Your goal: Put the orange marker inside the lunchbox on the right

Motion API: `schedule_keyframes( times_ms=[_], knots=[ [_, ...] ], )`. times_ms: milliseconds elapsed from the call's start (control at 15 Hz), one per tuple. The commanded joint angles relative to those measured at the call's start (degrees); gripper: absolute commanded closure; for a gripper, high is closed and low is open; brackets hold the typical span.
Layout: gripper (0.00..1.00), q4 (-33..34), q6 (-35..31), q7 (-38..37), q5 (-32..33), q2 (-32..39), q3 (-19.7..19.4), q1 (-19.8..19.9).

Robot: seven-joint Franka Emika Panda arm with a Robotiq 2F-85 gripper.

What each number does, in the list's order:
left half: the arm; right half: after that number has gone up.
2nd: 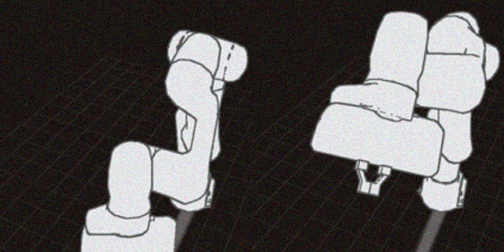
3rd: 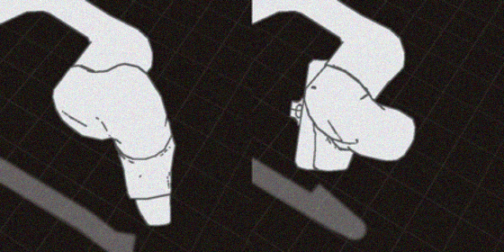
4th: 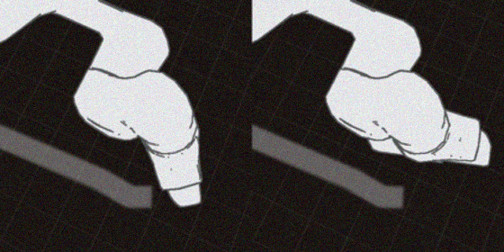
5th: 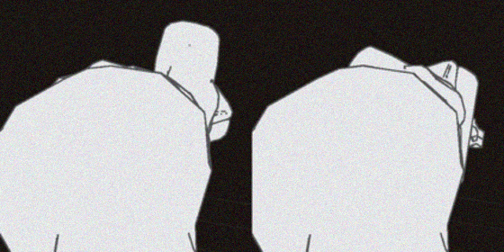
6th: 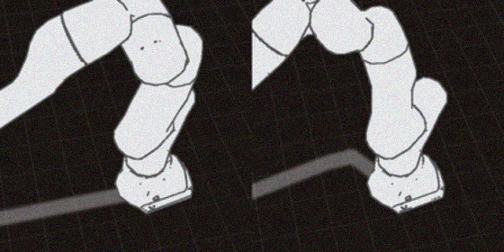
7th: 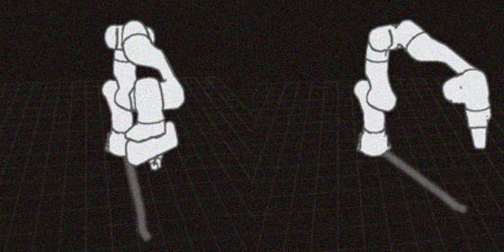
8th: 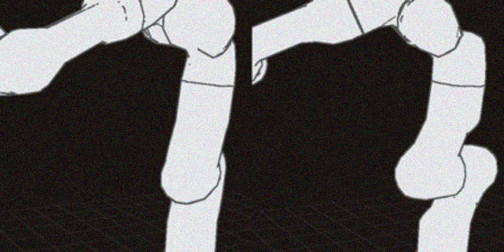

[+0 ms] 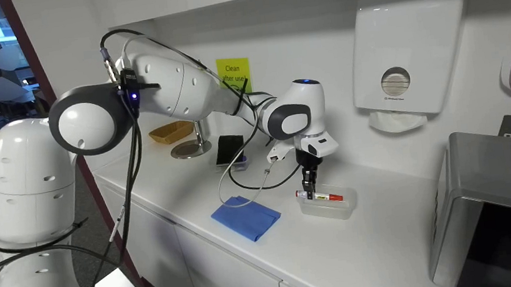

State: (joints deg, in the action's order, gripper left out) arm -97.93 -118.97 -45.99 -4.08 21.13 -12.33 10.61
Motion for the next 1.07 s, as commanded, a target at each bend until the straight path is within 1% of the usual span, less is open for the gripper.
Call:
schedule_keyframes(
  times_ms=[0,467,1000],
  knots=[
    [0.94,3.9,3.2,1.3,-1.1,1.7,-0.3,0.4],
    [0.94,6.6,4.3,1.0,-1.3,3.9,-0.3,0.6],
    [0.94,10.7,5.2,-0.1,-1.5,8.0,-0.8,0.8]
  ],
)
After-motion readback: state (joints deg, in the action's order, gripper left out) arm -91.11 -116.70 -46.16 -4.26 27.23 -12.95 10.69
